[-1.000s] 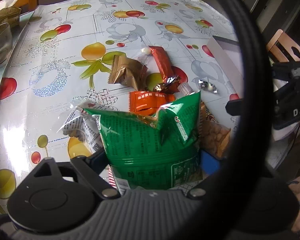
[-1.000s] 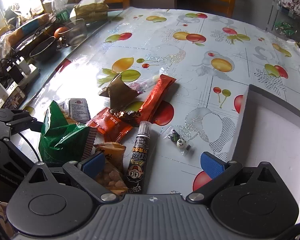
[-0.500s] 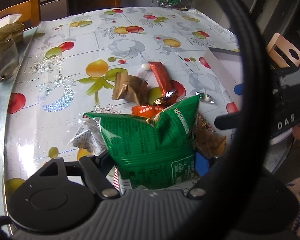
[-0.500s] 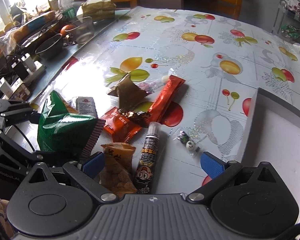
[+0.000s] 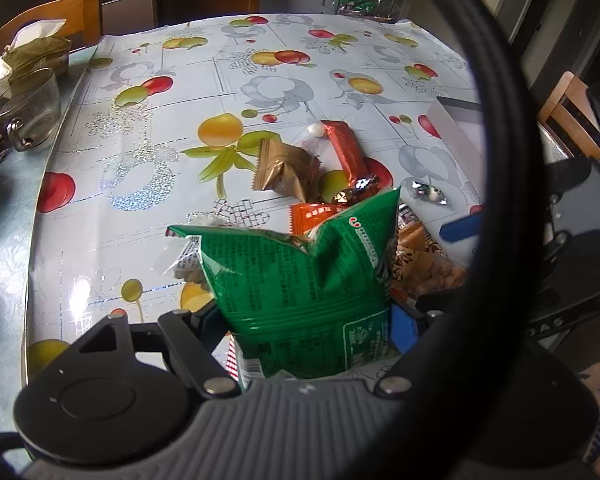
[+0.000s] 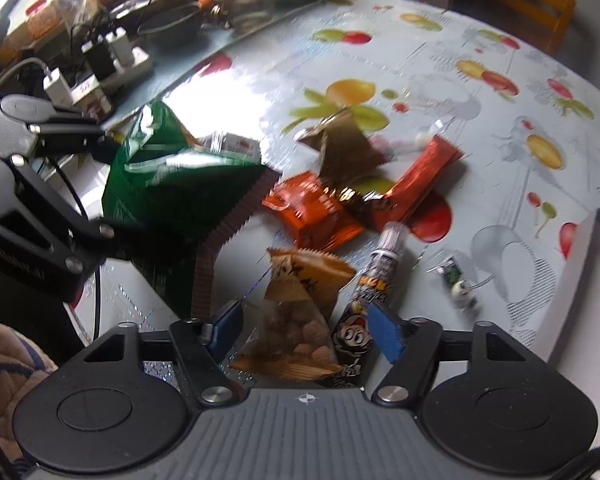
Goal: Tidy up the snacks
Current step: 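Grasp the small brown peanut bag with the right tool while the left tool holds the chip bag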
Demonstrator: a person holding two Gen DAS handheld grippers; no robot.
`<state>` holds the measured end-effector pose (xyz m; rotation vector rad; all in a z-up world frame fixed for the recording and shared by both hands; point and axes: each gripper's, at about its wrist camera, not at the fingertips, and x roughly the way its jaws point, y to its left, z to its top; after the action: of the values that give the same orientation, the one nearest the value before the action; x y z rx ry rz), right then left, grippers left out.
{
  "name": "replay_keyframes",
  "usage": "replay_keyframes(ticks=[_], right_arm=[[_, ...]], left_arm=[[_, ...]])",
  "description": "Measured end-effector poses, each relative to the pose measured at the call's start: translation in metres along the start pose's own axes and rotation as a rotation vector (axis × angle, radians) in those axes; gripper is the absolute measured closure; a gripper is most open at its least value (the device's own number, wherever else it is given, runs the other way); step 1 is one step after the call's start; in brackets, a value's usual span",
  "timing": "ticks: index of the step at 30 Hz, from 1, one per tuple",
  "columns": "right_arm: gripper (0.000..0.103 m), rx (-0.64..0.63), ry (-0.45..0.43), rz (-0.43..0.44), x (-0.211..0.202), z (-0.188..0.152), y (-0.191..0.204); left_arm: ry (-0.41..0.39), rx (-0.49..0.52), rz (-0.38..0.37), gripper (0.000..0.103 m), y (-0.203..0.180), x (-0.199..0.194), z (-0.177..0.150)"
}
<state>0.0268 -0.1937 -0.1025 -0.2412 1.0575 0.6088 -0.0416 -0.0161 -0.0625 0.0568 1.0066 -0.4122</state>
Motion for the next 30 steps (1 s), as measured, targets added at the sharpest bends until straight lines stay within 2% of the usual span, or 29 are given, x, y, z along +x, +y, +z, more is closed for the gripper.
replay_keyframes(ticks=[11,12,16,23,30], right_arm=[[0.052,-0.051,0.036,-0.003,0.017,0.002,0.010],[0.057,-0.053,0.039,-0.006,0.018,0.003,0.010],[0.064,-0.027,0.032,-0.005,0.017,0.003,0.006],[0.065,0.041,-0.021,-0.005,0.002,0.004,-0.007],[0.065,0.104,-0.066,-0.044,-0.016,0.002,-0.025]], left_arm=[[-0.001,-0.008,-0.004,0.024,0.005,-0.002,-0.003],[-0.003,-0.010,-0.004,0.024,0.005,-0.003,-0.003],[-0.008,-0.010,-0.001,0.024,0.004,-0.003,-0.002],[-0.029,0.000,-0.010,0.024,0.002,-0.007,0.005],[-0.050,0.025,-0.025,0.024,-0.009,-0.008,0.019]])
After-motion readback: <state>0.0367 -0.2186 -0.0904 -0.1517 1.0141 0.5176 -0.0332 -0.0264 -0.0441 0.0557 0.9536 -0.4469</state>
